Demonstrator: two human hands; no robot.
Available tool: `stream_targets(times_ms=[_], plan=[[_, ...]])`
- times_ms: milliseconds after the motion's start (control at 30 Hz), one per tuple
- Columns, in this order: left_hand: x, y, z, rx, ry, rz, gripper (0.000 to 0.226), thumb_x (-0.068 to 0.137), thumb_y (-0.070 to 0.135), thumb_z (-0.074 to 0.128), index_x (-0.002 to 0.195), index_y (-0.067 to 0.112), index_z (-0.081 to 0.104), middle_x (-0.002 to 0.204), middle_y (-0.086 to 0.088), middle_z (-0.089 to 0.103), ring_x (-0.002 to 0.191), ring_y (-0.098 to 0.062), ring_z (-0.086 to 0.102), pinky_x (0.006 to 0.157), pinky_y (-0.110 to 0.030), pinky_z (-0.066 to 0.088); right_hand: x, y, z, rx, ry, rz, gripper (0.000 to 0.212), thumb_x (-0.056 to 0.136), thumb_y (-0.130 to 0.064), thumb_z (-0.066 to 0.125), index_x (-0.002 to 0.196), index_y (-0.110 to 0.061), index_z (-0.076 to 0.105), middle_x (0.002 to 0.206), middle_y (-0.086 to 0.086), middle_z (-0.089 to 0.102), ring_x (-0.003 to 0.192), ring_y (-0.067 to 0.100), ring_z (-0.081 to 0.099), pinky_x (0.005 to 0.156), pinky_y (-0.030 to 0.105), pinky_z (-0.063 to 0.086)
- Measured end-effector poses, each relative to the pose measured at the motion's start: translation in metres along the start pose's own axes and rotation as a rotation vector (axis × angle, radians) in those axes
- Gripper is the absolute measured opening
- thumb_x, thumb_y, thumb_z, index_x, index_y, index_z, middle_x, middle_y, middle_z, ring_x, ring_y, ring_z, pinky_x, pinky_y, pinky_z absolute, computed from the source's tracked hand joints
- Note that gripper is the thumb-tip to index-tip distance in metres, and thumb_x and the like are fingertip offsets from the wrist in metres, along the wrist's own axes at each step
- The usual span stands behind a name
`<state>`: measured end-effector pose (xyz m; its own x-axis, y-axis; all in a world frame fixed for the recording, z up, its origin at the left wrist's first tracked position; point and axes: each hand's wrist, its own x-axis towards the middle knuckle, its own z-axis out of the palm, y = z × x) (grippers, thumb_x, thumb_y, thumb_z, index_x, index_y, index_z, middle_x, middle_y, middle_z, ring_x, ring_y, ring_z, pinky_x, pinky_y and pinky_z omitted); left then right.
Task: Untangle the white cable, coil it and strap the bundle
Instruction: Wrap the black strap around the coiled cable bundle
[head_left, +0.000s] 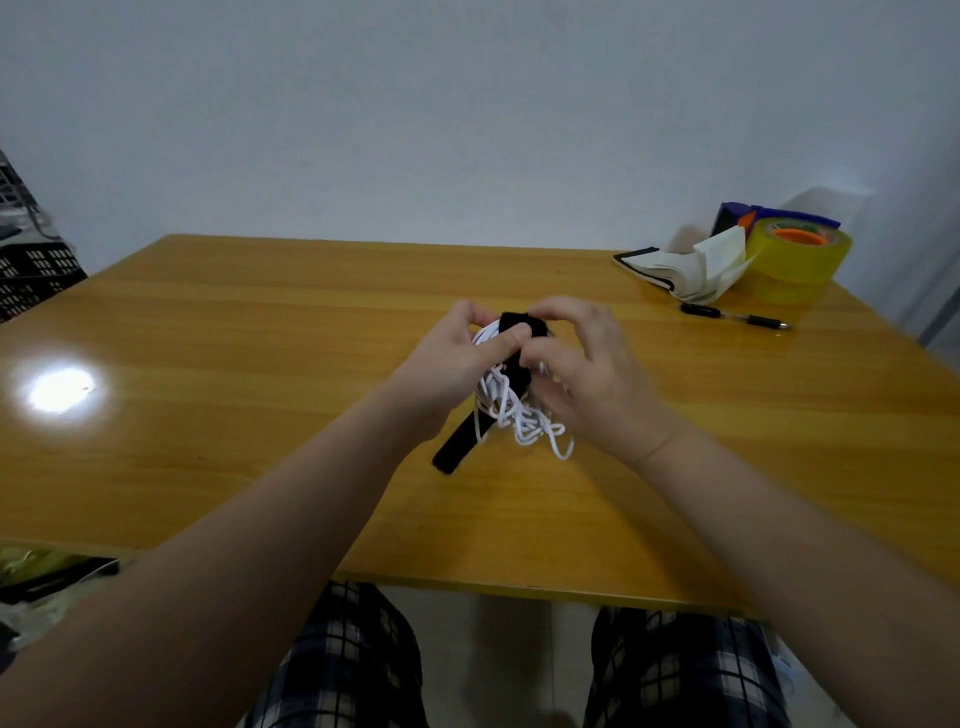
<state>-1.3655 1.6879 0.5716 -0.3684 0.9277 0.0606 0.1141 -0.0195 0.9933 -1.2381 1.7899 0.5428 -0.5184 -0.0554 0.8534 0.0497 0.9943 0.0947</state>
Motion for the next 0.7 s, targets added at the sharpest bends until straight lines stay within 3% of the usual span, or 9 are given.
stream_targets(times_ms=[33,100,233,333,400,500,567,633,700], plan=[[0.000,0.000,0.000,-0.013,-0.028,-0.002,0.025,0.091,0.026,0.062,0.103,0.012,0.044,0.089,-0.015,0.066,0.073,-0.023,0.065,0.066,-0.036,0.050,-0.002,-0.001,0.000,-0.016,0.001,-0.030,0.005,0.092,-0.016,0.054,0.096,-0.017,0.051,0.114,0.005,0.044,0.099,0.026,0.051,0.082,0.037,0.043],[0.001,-0.001,-0.003,-0.038,-0.117,-0.014,0.029,0.090,0.023,0.063,0.108,0.011,0.044,0.094,-0.017,0.063,0.079,-0.026,0.064,0.069,-0.039,0.050,-0.006,-0.004,0.001,0.013,0.010,-0.005,0.007,0.093,-0.013,0.047,0.095,-0.017,0.053,0.109,0.003,0.047,0.095,0.024,0.051,0.081,0.033,0.040],[0.004,-0.006,-0.014,0.131,-0.112,0.032,0.028,0.088,0.027,0.058,0.110,0.015,0.045,0.104,-0.022,0.062,0.092,-0.030,0.062,0.085,-0.050,0.048,-0.003,-0.013,-0.008,0.268,-0.034,0.303,0.011,0.083,0.001,0.052,0.091,-0.007,0.055,0.094,0.004,0.055,0.089,0.018,0.050,0.079,0.028,0.042],[0.006,-0.015,-0.016,0.348,-0.003,0.119,0.019,0.095,0.022,0.054,0.109,0.013,0.044,0.094,-0.012,0.061,0.076,-0.022,0.059,0.069,-0.041,0.049,0.006,-0.026,-0.018,0.346,-0.101,0.308,0.010,0.080,0.004,0.053,0.087,-0.001,0.058,0.085,0.003,0.060,0.082,0.014,0.052,0.073,0.018,0.040],[0.006,-0.019,-0.015,0.455,0.011,0.214,0.013,0.095,0.017,0.054,0.104,0.015,0.045,0.086,0.000,0.058,0.071,-0.014,0.055,0.067,-0.034,0.045,0.019,-0.028,-0.022,0.422,-0.054,0.386,0.014,0.079,0.007,0.053,0.086,-0.004,0.058,0.081,-0.005,0.058,0.080,0.006,0.053,0.073,0.016,0.041],[0.003,-0.014,-0.011,0.585,-0.058,0.373,0.020,0.093,0.009,0.055,0.107,0.019,0.047,0.101,0.005,0.063,0.090,-0.006,0.060,0.080,-0.021,0.047,0.037,-0.012,-0.020,0.639,0.126,0.793,0.018,0.086,0.003,0.056,0.084,-0.015,0.056,0.078,-0.005,0.061,0.077,0.006,0.059,0.074,0.021,0.047],[-0.001,-0.008,-0.006,0.595,-0.119,0.453,0.019,0.095,0.008,0.052,0.108,0.020,0.046,0.101,0.015,0.058,0.090,0.008,0.055,0.078,-0.007,0.041,0.043,-0.002,-0.017,0.768,0.191,1.016,0.015,0.088,-0.001,0.059,0.080,-0.014,0.057,0.067,-0.004,0.061,0.065,0.005,0.060,0.067,0.020,0.049],[-0.003,-0.005,-0.003,0.571,-0.148,0.474,0.015,0.097,0.015,0.047,0.111,0.020,0.044,0.103,0.020,0.053,0.093,0.010,0.053,0.078,-0.008,0.040,0.045,0.000,-0.013,0.880,0.199,1.144,0.010,0.085,-0.004,0.064,0.083,-0.010,0.056,0.060,-0.004,0.057,0.053,0.004,0.055,0.057,0.019,0.045],[-0.005,-0.008,-0.002,0.501,-0.132,0.474,0.019,0.097,0.022,0.043,0.116,0.020,0.041,0.108,0.018,0.052,0.098,0.005,0.053,0.084,-0.012,0.042,0.044,-0.002,-0.009,0.975,0.210,1.272,0.023,0.081,-0.005,0.068,0.091,-0.016,0.051,0.063,0.002,0.059,0.049,0.009,0.056,0.048,0.022,0.043]])
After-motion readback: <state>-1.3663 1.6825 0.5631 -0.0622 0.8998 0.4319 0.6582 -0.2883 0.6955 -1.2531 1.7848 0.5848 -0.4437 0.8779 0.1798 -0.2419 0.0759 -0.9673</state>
